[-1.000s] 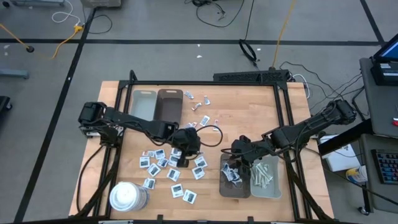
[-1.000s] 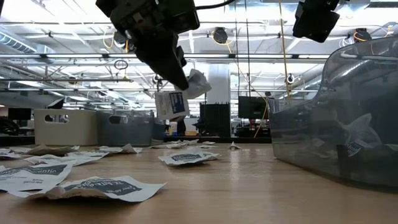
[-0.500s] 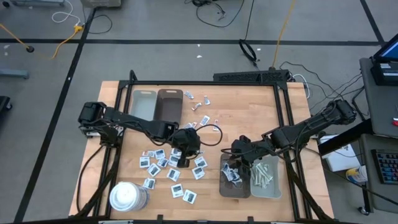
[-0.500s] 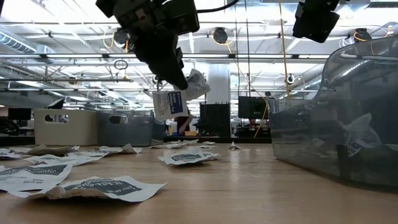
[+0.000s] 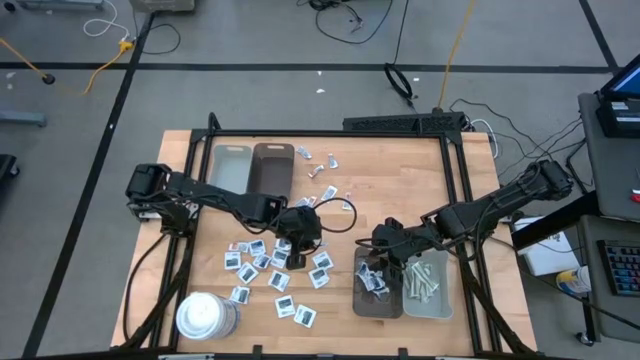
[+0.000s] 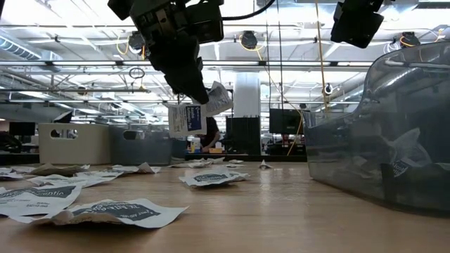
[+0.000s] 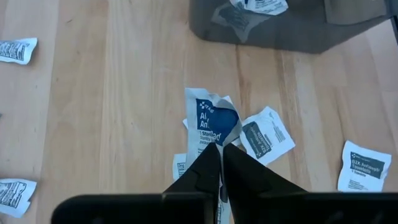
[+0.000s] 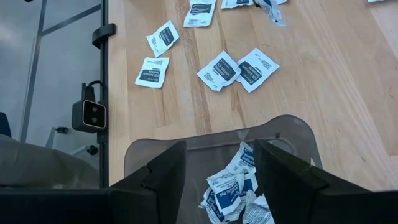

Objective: Pick & Place First Aid Supplies
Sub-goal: Put the white alcohol pad into the bottom black bin

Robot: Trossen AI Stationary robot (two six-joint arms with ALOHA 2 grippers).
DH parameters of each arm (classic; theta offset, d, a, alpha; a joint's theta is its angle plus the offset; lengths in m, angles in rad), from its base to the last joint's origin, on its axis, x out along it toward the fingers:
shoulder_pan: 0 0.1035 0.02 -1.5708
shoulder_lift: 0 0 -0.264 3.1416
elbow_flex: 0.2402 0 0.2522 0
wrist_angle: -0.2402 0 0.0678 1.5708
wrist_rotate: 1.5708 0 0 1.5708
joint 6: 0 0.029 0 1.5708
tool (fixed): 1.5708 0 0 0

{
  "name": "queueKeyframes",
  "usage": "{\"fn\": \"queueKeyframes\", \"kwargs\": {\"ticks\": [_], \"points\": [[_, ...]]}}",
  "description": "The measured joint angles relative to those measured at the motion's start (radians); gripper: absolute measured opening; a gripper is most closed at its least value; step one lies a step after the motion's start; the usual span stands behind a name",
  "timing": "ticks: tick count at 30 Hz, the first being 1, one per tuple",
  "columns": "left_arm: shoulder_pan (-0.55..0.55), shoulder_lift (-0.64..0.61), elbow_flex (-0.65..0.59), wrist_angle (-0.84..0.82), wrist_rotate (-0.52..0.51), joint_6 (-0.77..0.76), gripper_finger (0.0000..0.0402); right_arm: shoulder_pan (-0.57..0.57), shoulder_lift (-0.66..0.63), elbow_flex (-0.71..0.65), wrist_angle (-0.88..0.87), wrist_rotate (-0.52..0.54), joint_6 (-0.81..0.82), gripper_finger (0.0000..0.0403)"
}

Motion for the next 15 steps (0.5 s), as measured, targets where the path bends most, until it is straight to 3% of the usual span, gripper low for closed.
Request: {"fn": "queueKeyframes", "kwargs": {"ticks": [15], "points": [[0.0, 0.0, 0.0, -0.004, -0.001, 0.031, 0.0064, 0.0, 0.0, 0.0, 0.0, 0.0, 0.0, 0.018]]}}
